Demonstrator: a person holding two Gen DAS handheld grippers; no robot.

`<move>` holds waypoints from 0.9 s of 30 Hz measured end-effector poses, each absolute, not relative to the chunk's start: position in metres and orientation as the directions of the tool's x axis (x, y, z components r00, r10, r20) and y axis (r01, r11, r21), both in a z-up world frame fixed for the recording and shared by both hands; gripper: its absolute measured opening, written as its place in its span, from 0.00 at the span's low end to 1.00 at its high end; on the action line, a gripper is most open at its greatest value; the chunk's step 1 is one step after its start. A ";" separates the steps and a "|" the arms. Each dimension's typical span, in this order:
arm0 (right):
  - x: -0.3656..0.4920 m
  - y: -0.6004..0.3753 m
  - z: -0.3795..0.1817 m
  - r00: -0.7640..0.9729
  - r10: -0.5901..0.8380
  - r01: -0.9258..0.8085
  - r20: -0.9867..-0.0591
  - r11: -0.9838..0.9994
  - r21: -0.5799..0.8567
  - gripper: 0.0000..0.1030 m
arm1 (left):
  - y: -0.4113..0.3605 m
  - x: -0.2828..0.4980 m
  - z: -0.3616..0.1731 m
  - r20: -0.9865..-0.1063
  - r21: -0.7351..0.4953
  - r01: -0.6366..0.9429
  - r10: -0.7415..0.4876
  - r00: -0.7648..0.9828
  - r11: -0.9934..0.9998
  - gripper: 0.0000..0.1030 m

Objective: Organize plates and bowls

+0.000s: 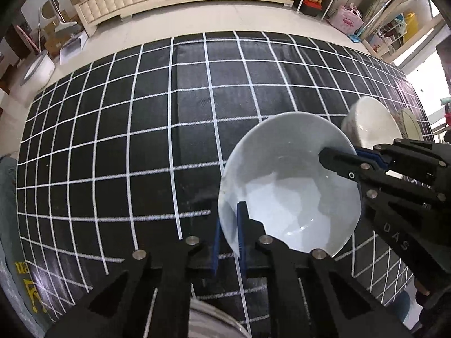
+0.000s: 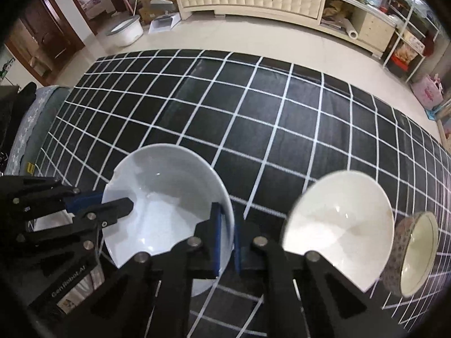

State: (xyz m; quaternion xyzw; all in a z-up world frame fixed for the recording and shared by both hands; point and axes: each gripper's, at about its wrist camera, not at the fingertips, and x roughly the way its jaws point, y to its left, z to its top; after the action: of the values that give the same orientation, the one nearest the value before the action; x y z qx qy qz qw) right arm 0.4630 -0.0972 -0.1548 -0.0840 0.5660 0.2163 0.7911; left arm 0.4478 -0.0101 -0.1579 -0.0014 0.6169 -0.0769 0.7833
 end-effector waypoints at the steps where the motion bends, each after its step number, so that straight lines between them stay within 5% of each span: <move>1: 0.459 -0.099 -0.152 0.267 0.249 -0.435 -0.931 0.893 0.114 0.10 | -0.011 0.444 -0.155 -0.966 -0.095 0.120 -0.121 0.229 0.988 0.09; 14: 0.394 -0.126 -0.123 0.292 0.268 -0.379 -0.918 0.914 0.146 0.09 | -0.030 0.372 -0.115 -0.953 -0.082 0.156 -0.123 0.278 0.984 0.09; 27: 0.330 -0.146 -0.149 0.238 0.292 -0.326 -0.926 0.922 0.207 0.09 | -0.044 0.291 -0.130 -0.967 -0.071 0.161 -0.107 0.230 0.984 0.09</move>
State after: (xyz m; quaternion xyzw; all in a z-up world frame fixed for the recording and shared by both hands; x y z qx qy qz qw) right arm 0.3304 -0.1459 -0.1492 -0.0145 0.5851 0.1966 0.7867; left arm 0.2905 -0.0438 -0.1305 0.0219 0.6144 -0.0856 0.7840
